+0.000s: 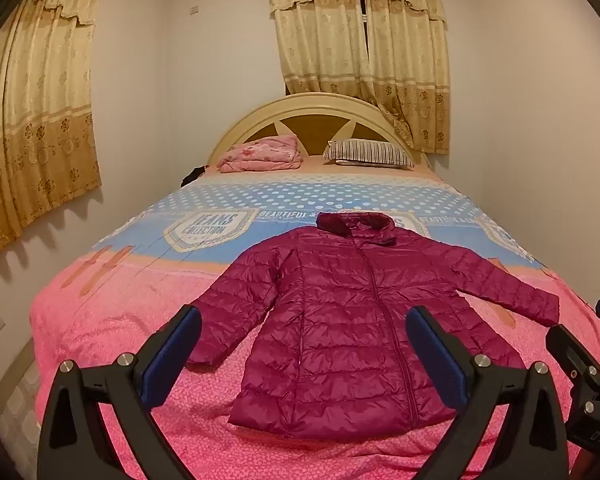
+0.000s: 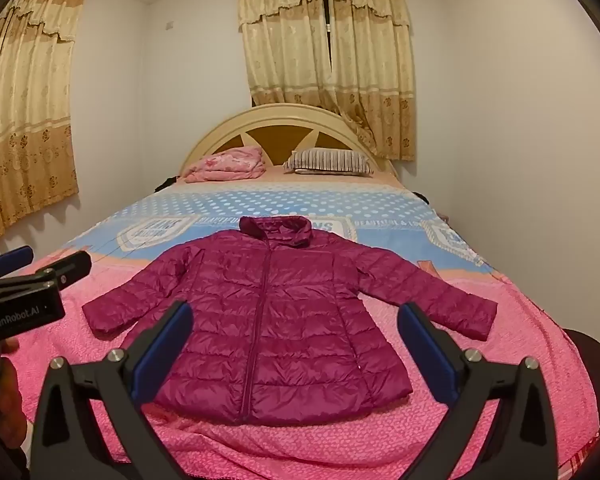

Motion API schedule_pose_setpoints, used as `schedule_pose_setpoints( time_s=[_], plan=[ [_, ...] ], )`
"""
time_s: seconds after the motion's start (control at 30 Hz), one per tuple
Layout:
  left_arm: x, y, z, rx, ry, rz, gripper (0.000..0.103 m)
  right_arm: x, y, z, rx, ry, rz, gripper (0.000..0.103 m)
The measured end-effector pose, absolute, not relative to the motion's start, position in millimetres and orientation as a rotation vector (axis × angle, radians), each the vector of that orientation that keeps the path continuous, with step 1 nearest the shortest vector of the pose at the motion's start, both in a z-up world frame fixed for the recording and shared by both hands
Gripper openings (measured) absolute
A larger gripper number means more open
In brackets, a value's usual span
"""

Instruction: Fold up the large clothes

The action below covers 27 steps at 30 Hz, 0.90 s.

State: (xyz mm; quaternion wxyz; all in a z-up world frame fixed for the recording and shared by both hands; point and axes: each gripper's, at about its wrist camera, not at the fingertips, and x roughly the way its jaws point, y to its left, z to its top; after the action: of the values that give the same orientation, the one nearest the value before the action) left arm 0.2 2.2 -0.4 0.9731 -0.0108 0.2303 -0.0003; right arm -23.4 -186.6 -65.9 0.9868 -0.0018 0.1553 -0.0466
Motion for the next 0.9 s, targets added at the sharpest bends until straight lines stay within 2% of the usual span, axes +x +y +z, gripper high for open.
schedule_pose_setpoints(
  time_s=[0.9],
  plan=[
    [3.0,1.1,-4.0,0.003,0.467,0.021,0.102,-22.7,-181.8,-70.5,-0.011,0.321,-0.072,0.103]
  ],
)
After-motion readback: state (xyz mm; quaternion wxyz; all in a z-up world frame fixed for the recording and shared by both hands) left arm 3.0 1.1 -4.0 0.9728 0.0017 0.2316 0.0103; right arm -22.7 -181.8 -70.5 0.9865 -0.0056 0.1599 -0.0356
